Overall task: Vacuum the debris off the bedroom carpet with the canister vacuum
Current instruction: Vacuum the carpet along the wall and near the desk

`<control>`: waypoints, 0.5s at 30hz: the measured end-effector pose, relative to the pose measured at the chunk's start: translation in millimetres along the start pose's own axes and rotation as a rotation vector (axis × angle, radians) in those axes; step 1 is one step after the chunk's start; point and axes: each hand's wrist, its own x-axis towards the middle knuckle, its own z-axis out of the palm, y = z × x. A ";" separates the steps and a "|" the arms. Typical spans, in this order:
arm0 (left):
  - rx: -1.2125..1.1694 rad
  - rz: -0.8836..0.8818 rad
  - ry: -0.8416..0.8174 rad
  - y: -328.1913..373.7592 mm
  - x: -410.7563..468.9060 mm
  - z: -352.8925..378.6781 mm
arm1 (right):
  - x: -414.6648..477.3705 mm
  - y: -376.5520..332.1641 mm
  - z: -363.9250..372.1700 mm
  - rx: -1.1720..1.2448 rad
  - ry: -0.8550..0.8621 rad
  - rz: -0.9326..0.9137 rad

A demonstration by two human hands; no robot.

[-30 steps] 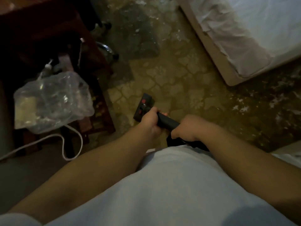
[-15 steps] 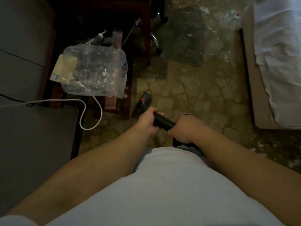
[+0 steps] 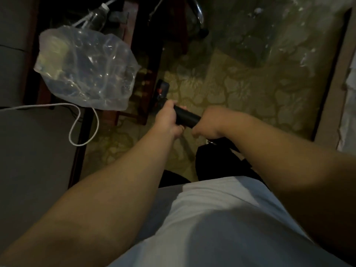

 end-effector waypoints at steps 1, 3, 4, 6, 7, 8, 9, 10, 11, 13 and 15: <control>0.009 0.000 0.014 -2.5 1.2 10.2 | 0.6 7.6 -7.3 0.002 -0.012 -0.002; 0.041 -0.001 0.037 -10.8 -1.2 28.2 | -2.6 25.3 -12.7 0.053 -0.076 0.007; 0.063 -0.006 0.046 -16.5 -3.1 35.7 | -6.8 34.7 -11.2 0.100 -0.106 0.019; 0.104 -0.034 0.053 -29.8 -8.3 50.5 | -18.2 53.2 -9.9 0.183 -0.130 0.053; 0.113 -0.059 0.048 -39.3 -12.7 56.9 | -25.6 62.6 -12.0 0.191 -0.136 0.066; 0.112 -0.087 0.031 -49.4 -19.1 64.1 | -33.7 72.6 -16.6 0.184 -0.149 0.079; 0.104 -0.111 0.003 -57.3 -26.2 71.9 | -41.7 81.1 -23.1 0.172 -0.163 0.089; 0.090 -0.125 -0.024 -62.1 -33.3 79.9 | -48.7 88.1 -30.7 0.159 -0.178 0.099; 0.084 -0.128 -0.043 -64.5 -38.2 88.4 | -54.9 93.6 -38.9 0.158 -0.187 0.110; 0.118 -0.119 -0.065 -62.6 -42.6 106.6 | -64.7 100.7 -54.6 0.198 -0.176 0.130; 0.154 -0.108 -0.075 -55.4 -45.4 122.8 | -71.1 102.6 -67.5 0.237 -0.139 0.141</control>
